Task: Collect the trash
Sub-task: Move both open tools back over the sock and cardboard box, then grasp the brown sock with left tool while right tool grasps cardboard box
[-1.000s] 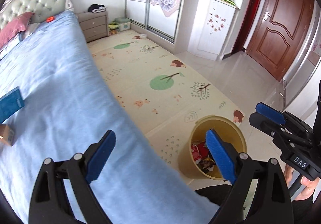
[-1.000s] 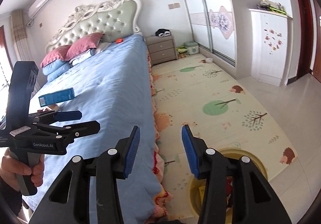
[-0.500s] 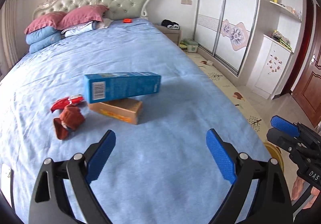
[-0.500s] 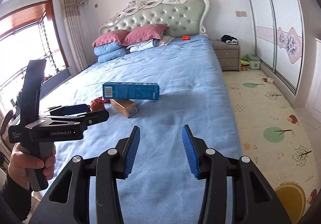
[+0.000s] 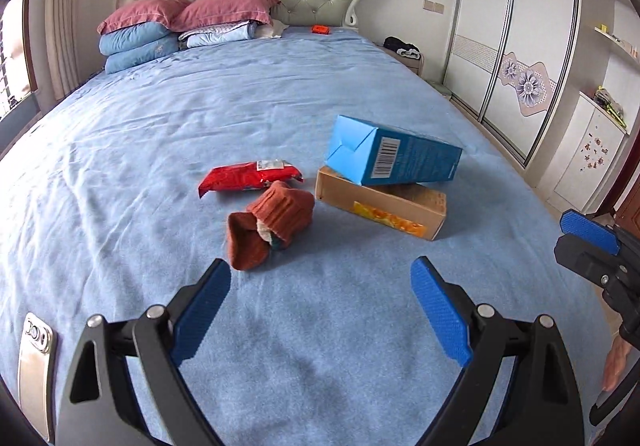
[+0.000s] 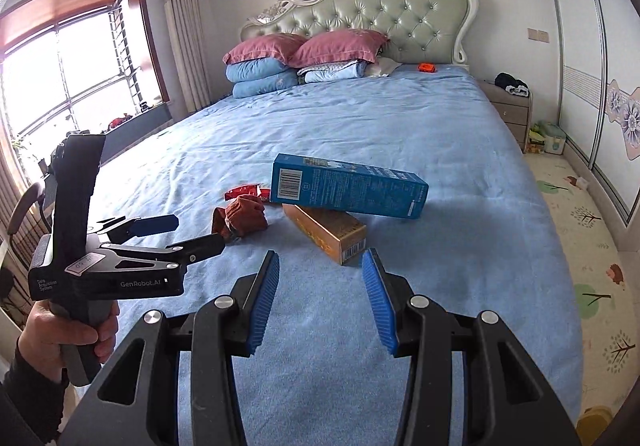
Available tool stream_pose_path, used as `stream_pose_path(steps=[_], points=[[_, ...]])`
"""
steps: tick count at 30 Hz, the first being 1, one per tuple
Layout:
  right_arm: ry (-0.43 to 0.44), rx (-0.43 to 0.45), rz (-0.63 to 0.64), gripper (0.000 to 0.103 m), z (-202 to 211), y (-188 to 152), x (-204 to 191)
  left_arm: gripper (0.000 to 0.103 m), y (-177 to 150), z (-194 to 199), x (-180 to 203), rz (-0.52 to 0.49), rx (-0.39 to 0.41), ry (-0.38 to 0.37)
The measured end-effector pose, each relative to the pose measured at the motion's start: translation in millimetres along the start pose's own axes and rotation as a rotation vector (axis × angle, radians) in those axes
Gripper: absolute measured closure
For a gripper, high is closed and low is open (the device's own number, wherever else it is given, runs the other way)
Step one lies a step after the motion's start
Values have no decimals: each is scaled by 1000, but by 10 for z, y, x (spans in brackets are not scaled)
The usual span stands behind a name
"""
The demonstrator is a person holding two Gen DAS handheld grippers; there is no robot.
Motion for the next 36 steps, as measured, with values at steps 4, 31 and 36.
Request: stream_pose_path(steps=[4, 31, 36], points=[[6, -23, 3, 60, -203, 87, -14, 12, 34, -192, -156, -5, -10, 6], [-23, -192, 49, 48, -1069, 72, 209, 72, 182, -949, -481, 64, -91, -126], [-36, -219, 45, 45, -1196, 94, 283, 75, 177, -915, -498, 83, -78, -150]])
Point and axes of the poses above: each gripper's, at about its wrist camera, not at the fingertips, and z roughly against the way its jaws point, x to its right, y to its top, the point moved 2 cm from there along -z, roughly the way its jaws point, and after that the axes turned 2 degrees about z, right-handed, at the moved point
